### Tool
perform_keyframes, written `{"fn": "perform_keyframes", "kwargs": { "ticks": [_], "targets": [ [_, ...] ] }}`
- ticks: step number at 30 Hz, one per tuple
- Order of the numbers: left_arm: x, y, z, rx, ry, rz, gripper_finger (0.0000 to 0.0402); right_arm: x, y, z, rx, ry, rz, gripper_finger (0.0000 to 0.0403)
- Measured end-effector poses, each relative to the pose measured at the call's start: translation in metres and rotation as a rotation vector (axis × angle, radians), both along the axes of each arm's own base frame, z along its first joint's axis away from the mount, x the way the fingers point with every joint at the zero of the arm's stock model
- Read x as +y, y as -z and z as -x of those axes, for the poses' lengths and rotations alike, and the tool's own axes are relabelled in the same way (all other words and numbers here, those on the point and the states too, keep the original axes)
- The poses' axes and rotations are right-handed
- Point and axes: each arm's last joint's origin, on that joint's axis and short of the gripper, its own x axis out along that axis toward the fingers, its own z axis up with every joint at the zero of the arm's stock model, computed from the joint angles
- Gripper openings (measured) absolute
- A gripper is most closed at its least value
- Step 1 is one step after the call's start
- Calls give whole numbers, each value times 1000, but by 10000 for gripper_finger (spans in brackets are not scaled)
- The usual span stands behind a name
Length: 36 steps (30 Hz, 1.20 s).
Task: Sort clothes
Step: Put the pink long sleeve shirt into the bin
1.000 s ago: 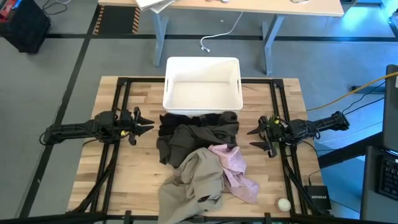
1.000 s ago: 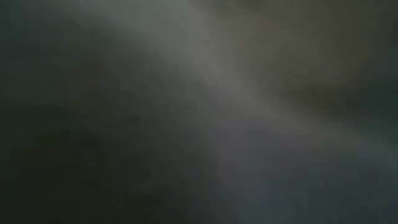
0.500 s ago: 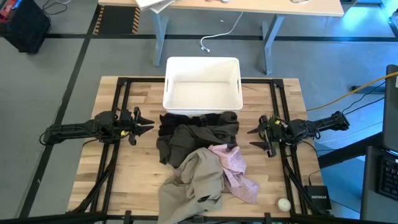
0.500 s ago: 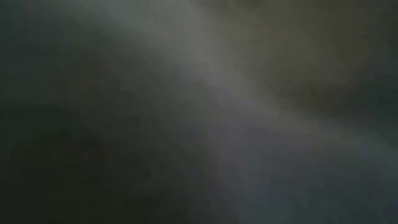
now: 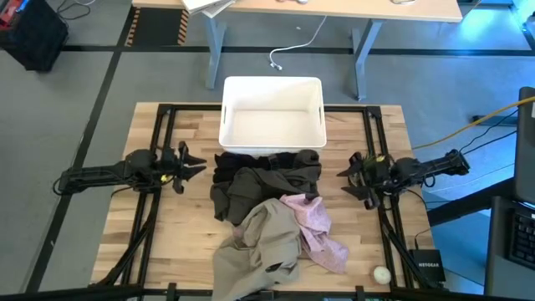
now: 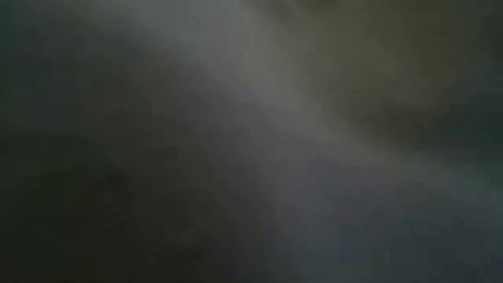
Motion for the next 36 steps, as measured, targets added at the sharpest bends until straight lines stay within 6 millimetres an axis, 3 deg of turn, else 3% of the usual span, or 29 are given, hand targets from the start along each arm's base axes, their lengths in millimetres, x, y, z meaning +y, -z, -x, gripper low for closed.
{"fn": "perform_keyframes", "kwargs": {
  "ticks": [5,10,13,17,22,26,28,31,36],
  "targets": [
    [0,-28,8,-285,-40,-112,104,-1,-7,2,-53,-39,-147,231],
    [0,-51,23,-532,-192,-251,104,-1,-7,2,-19,-76,-349,231],
    [1,-61,27,-541,-261,-339,104,-3,-11,3,-63,-33,-355,231],
    [0,-93,29,-545,-309,-427,96,-6,-23,4,-143,65,-337,220],
    [2,-125,11,-395,-269,-445,35,-5,-60,1,-149,129,-181,131],
    [3,-130,-16,-291,-175,-428,9,-2,-100,-10,-107,165,-19,29],
    [3,-127,-29,-245,-143,-391,14,1,-121,-16,-73,138,39,11],
    [4,-122,-42,-185,-129,-381,16,7,-149,-31,17,92,75,42],
    [5,-122,-46,-185,-111,-320,17,19,-175,-66,228,31,126,143]
  ]
}}
